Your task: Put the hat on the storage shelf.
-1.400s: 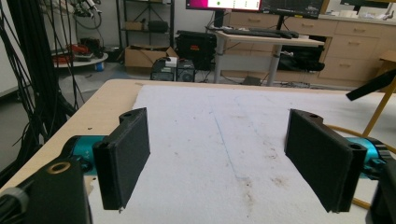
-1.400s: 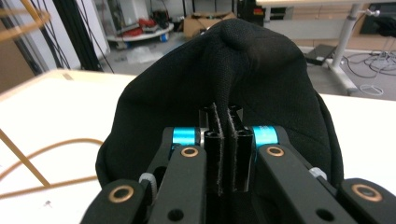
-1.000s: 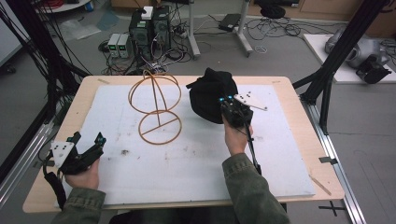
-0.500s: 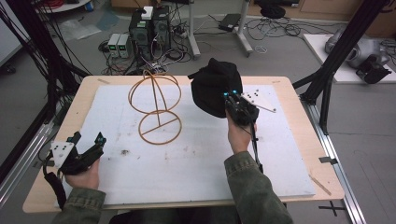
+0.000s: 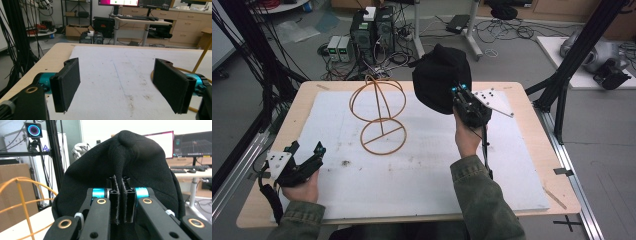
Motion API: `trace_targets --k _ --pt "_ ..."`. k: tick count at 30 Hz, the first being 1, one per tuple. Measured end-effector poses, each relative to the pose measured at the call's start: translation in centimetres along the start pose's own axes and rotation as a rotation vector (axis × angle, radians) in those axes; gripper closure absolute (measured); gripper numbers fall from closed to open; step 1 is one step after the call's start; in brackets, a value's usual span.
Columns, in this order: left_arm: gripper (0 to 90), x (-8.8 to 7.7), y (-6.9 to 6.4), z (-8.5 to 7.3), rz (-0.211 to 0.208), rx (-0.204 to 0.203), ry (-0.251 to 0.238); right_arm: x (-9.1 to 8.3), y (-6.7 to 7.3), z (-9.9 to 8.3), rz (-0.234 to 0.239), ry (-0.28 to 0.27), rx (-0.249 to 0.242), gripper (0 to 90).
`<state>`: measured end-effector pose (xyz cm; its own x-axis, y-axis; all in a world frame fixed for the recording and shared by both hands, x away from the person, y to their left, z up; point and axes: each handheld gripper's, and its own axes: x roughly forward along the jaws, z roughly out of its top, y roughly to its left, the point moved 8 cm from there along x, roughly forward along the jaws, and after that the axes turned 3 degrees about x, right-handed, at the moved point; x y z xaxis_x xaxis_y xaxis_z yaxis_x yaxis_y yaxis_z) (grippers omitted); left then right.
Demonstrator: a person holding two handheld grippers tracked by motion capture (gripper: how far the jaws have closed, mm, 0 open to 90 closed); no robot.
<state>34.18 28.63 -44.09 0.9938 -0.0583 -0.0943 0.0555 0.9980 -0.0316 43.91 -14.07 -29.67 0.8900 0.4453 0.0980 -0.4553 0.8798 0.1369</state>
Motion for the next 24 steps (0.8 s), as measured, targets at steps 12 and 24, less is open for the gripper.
trace_targets --k 12,24 --pt "22.6 0.0 0.0 0.0 -0.004 -0.002 0.001 0.4 1.6 1.9 0.071 -0.064 0.011 87.4" --pt "22.6 0.0 0.1 0.0 -0.004 -0.006 0.0 1.3 5.1 2.2 0.173 -0.066 0.02 87.4"
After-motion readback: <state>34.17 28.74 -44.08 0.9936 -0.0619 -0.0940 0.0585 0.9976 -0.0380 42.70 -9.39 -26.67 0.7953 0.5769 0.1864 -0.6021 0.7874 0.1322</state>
